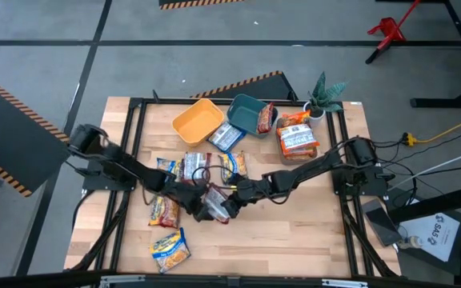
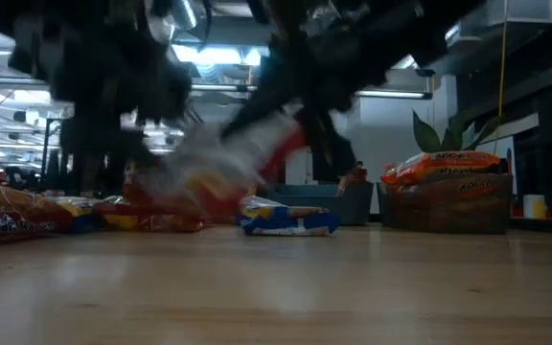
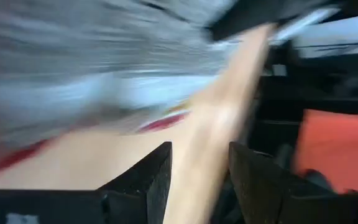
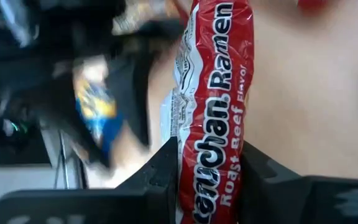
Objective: Sort Maruchan noodles
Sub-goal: Put the bottom right red noodle pack into the blue bin
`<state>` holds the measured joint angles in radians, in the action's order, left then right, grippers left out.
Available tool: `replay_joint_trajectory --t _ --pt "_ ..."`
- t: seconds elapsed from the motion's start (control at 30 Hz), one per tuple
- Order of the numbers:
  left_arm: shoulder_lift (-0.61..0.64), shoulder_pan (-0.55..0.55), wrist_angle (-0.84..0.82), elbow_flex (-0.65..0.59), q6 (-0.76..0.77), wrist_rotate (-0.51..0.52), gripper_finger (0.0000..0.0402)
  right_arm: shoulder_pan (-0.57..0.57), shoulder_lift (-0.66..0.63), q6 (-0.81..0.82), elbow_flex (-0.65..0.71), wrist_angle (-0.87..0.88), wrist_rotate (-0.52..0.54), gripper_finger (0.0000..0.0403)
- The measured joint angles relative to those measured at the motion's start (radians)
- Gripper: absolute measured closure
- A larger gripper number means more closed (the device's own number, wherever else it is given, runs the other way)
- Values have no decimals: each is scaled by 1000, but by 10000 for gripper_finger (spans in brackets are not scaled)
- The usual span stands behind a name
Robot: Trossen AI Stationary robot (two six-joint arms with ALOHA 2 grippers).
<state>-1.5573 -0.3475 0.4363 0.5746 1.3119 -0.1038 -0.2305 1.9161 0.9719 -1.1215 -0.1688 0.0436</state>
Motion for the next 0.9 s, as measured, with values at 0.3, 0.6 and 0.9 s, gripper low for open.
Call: replay_joint_trajectory --t 0.3,0.6,0.9 --pt "337 -34 -10 1 15 165 248 31 -16 -11 -235 342 229 320" --pt "551 -43 -10 2 -126 408 248 210 -17 21 -482 733 651 320" --pt "569 -44 -62 2 -143 427 248 425 -4 204 -525 938 696 320"
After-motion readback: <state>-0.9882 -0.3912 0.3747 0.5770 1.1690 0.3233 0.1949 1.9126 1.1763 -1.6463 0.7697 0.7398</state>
